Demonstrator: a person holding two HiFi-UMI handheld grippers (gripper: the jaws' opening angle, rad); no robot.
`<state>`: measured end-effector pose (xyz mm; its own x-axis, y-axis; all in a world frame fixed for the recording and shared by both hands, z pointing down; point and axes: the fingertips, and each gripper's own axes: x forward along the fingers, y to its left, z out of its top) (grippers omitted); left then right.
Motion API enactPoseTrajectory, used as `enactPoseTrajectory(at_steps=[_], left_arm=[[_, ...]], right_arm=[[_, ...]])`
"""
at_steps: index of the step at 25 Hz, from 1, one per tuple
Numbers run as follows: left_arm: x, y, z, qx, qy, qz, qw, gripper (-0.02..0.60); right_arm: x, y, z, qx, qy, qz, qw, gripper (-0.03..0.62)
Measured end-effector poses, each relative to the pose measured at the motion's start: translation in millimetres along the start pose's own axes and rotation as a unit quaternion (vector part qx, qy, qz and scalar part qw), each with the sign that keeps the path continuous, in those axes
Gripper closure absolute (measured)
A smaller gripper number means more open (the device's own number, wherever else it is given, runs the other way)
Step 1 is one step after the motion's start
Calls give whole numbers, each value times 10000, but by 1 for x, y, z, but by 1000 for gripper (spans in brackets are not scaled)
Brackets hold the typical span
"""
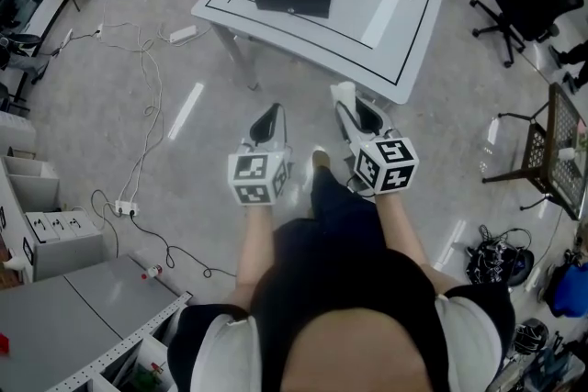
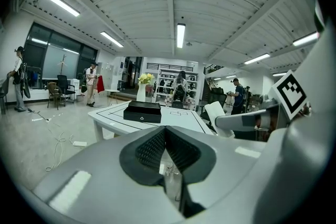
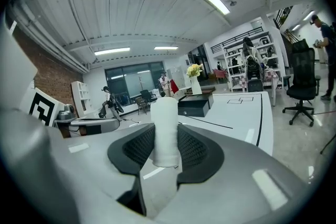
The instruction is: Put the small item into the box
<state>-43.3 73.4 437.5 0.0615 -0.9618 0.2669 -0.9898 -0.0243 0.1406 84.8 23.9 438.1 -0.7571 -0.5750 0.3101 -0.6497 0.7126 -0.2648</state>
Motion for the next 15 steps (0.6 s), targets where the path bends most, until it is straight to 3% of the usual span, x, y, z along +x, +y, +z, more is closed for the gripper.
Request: enactPoseTrajectory(at_steps=[15], left_arm=[[41, 24, 5, -86, 57, 29, 9999, 572]], right_arm=[[40, -18, 13, -59, 135, 15, 9999, 461]])
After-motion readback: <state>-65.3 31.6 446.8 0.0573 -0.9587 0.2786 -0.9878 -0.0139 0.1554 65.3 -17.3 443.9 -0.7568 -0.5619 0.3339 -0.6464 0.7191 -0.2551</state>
